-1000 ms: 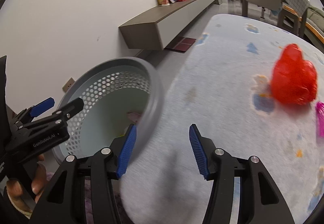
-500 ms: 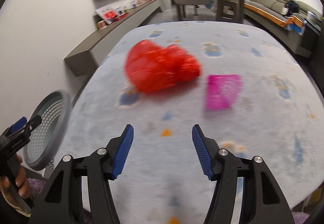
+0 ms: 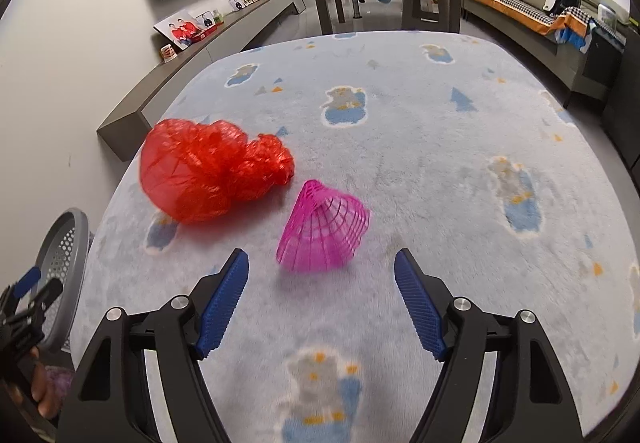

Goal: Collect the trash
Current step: 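Move both grippers back toward the red bag and pink shuttlecock, then grasp the pink shuttlecock with the right gripper, then grasp the red plastic bag with the left gripper while the right gripper holds the shuttlecock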

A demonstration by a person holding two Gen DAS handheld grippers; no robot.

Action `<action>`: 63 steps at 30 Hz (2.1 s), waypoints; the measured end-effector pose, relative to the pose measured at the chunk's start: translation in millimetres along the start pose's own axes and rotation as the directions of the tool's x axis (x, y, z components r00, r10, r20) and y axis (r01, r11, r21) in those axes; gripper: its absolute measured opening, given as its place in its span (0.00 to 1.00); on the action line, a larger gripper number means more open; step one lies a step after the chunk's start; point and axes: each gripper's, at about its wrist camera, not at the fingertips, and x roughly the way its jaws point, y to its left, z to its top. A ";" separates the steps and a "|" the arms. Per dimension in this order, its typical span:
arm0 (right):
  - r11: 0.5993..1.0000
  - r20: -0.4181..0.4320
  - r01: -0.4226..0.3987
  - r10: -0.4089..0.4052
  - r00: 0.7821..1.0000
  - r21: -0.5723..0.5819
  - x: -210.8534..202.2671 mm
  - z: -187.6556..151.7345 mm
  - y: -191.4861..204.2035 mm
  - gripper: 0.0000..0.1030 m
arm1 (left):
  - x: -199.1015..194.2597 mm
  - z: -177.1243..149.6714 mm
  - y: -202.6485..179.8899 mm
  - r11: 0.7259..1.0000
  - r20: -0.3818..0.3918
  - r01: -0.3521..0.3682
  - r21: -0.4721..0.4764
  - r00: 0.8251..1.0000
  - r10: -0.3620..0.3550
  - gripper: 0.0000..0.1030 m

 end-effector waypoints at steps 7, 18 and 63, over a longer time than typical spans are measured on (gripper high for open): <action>1.000 -0.015 -0.016 0.016 1.000 0.018 27.4 15.6 -8.5 0.72 | 4.2 -1.1 -5.7 0.999 -0.002 -0.030 0.027 1.000 0.030 0.91; 0.999 -0.057 0.039 -0.038 0.998 0.014 62.9 21.5 -6.8 0.72 | 9.7 0.7 -17.0 0.998 -0.002 -0.039 0.047 0.999 0.039 0.91; 0.945 0.014 -0.142 0.144 0.989 0.295 6.4 52.9 -85.4 0.43 | 88.2 87.5 -196.4 0.962 -0.038 0.181 0.203 0.983 -0.177 0.94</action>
